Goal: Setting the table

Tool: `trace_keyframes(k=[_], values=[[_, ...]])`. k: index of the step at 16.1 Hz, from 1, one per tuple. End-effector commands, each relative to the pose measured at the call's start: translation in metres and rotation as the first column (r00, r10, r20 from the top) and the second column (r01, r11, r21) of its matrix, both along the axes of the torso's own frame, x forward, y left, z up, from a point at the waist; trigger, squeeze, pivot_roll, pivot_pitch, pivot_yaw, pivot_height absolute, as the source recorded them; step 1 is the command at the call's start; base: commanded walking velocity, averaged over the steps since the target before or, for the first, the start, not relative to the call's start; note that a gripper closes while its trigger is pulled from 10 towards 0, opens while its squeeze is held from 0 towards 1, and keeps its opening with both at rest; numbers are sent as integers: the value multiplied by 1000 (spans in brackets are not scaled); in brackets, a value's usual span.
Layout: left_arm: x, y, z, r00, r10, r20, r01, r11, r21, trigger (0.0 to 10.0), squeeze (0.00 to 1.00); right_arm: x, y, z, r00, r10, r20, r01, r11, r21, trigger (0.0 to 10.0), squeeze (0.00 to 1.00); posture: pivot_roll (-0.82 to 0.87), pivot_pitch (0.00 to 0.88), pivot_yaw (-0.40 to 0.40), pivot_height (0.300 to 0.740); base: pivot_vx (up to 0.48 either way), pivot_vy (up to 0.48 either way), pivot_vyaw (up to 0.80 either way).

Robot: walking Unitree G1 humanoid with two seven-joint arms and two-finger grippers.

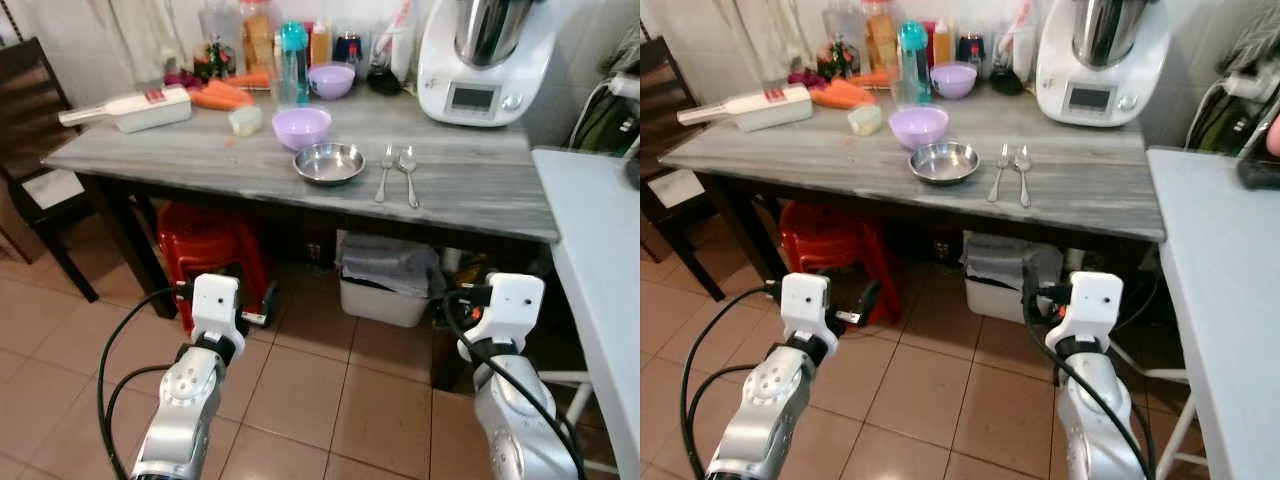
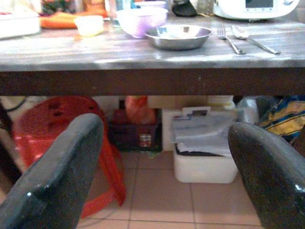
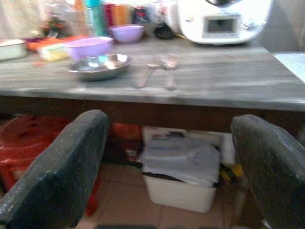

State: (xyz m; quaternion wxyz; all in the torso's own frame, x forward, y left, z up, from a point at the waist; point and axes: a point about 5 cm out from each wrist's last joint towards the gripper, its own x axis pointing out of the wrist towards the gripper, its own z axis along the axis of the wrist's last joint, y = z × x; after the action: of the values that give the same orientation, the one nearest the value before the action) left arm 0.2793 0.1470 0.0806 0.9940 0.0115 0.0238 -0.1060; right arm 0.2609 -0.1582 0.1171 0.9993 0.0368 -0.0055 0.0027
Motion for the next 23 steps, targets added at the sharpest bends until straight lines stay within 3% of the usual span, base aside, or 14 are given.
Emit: trace_keyframes(k=[1,5,10,23], values=[[-1,-1,0,1000,-12,7,12,1000,-2,10000,0,2,-1,4,1000,-1,17,1,1000,-13,10000,0,-22,0,34,740,-266,0,0],[-1,-5,3,998,-62,16,62,998,-31,10000,0,4,-3,5,1000,-11,26,12,1000,-16,10000,0,-22,0,35,740,0,0,0],[-2,-6,6,995,-93,39,92,996,9,10000,0,4,-2,2,1000,-10,20,10,1000,-2,10000,0,-16,0,32,740,0,0,0],[-5,-5,3,994,-105,26,105,994,17,10000,0,6,-4,3,1000,-17,18,17,1000,-2,10000,0,-19,0,35,740,0,-362,0]])
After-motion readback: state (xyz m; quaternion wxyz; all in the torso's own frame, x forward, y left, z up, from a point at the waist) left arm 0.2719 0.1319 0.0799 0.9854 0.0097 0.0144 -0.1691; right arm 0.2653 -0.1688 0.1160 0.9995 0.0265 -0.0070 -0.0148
